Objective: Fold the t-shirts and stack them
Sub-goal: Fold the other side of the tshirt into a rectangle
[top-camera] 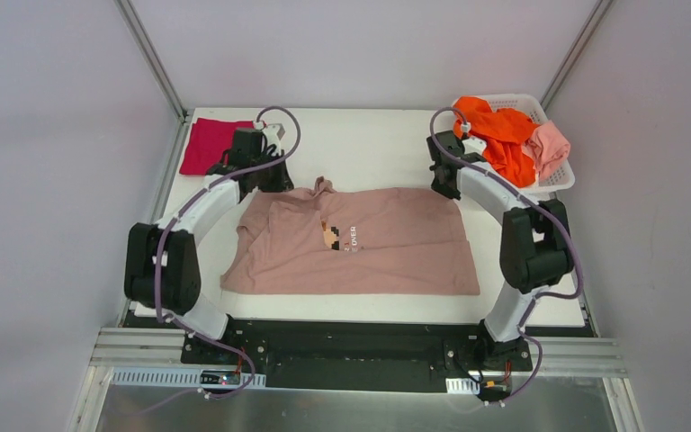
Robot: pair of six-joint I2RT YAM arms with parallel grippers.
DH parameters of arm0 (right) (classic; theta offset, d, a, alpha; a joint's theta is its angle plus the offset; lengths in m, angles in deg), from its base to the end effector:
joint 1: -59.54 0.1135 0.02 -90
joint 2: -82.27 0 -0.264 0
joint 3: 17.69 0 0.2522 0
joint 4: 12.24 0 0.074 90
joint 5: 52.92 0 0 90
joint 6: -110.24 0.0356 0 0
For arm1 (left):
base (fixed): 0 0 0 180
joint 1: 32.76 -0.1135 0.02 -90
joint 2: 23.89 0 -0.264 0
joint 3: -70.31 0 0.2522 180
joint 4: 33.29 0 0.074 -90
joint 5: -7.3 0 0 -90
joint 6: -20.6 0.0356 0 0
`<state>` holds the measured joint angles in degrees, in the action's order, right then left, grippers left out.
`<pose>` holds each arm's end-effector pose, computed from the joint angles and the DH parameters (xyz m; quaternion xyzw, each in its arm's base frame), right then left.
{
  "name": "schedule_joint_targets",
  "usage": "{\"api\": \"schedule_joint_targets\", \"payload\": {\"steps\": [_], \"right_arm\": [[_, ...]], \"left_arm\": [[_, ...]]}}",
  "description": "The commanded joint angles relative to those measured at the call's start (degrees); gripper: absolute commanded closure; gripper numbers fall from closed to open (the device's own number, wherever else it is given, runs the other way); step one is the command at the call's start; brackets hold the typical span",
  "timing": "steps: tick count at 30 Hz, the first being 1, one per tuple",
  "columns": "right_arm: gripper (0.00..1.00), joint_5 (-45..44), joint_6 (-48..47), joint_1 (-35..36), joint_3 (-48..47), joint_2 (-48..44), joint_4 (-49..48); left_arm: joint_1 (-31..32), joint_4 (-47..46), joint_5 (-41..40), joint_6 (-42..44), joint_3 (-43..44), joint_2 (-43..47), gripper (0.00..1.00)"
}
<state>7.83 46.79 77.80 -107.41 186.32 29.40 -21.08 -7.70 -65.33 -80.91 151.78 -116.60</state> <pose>0.3732 0.1048 0.2201 0.1406 0.9175 -0.1153 0.3538 0.3565 -0.0846 0.2633 0.0689 0.8839 -0.2212 0.4062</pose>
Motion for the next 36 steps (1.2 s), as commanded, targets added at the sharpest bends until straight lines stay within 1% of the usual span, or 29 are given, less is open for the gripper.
{"api": "schedule_joint_targets", "payload": {"steps": [1, 7, 11, 14, 21, 24, 30, 36], "right_arm": [[1.0, 0.2, -0.8, 0.2, 3.1, -7.6, 1.2], [1.0, 1.0, -1.0, 0.1, 6.7, -14.1, 2.8], [1.0, 2.1, -2.1, 0.1, 7.7, -16.9, 4.2], [1.0, 2.3, -3.2, 0.0, 7.6, -17.6, 5.0], [1.0, 1.9, -3.7, 0.1, 6.7, -18.0, 7.0], [1.0, 1.1, -4.2, 0.1, 6.9, -18.6, 7.8], [1.0, 1.6, -4.1, 0.1, 9.0, -20.5, 7.5], [1.0, 0.7, -4.6, 0.0, 9.5, -20.2, 7.7]], "left_arm": [[0.8, -4.9, -1.3, -1.8, -9.5, 11.9, 1.0], [1.0, -6.1, -2.6, -5.1, -19.3, 24.3, 1.0], [1.1, -5.7, -4.5, -7.7, -23.3, 32.2, 1.0], [1.1, -4.9, -6.3, -8.9, -25.2, 36.6, 1.0], [1.1, 3.2, -10.8, -13.5, -22.9, 38.6, 1.0], [1.1, 6.4, -13.6, -16.3, -23.3, 41.4, 1.0], [1.1, 9.7, -15.9, -20.2, -26.8, 50.4, 1.0], [1.0, 13.3, -14.3, -24.0, -30.2, 54.1, 1.0]]}}
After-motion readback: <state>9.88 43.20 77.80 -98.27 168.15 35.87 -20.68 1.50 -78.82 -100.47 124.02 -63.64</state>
